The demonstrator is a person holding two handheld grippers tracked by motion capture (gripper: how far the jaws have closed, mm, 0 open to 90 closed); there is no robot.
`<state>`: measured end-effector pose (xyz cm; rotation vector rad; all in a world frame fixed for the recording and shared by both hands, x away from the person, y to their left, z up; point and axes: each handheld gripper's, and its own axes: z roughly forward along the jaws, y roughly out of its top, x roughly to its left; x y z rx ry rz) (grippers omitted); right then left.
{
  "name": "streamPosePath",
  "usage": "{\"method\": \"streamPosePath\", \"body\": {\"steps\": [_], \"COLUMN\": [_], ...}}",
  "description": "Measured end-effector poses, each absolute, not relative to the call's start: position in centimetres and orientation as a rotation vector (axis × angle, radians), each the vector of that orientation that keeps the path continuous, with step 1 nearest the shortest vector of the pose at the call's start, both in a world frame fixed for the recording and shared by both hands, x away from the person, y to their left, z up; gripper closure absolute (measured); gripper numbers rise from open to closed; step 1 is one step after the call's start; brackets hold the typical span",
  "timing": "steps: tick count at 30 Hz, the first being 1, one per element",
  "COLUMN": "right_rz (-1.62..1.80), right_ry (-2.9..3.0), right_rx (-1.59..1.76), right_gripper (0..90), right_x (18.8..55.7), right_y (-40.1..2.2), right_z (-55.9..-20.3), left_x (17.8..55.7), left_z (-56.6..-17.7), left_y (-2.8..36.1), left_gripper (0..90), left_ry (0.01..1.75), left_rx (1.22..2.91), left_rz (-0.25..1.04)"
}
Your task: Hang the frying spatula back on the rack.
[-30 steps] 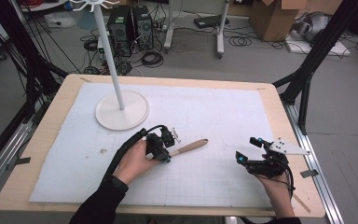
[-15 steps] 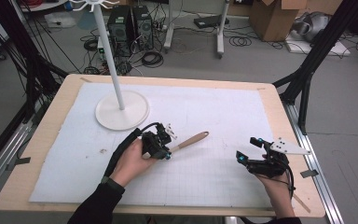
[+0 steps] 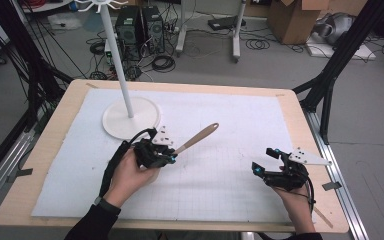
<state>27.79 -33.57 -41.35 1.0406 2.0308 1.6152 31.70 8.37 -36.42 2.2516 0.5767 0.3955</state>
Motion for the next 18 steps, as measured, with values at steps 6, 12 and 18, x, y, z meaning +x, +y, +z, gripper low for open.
{"method": "streamPosePath", "body": {"steps": [6,12,18], "right_rz": [1.621,1.663,1.722], "right_ry": [2.036,2.041,2.049], "right_rx": [1.036,1.027,0.981], "right_gripper": [13.2,11.8,10.2], "right_x": [27.6,27.6,27.1], "right_y": [-33.1,-32.6,-31.2], "right_z": [-41.3,-41.1,-40.2], "left_x": [30.3,29.4,28.3], "left_z": [-35.0,-34.7,-34.6], "left_y": [10.3,11.2,11.7], "left_gripper": [77.7,77.7,77.7], "left_ry": [0.588,0.580,0.565], "left_rx": [2.027,1.919,1.850], "left_rz": [0.462,0.438,0.432]}}
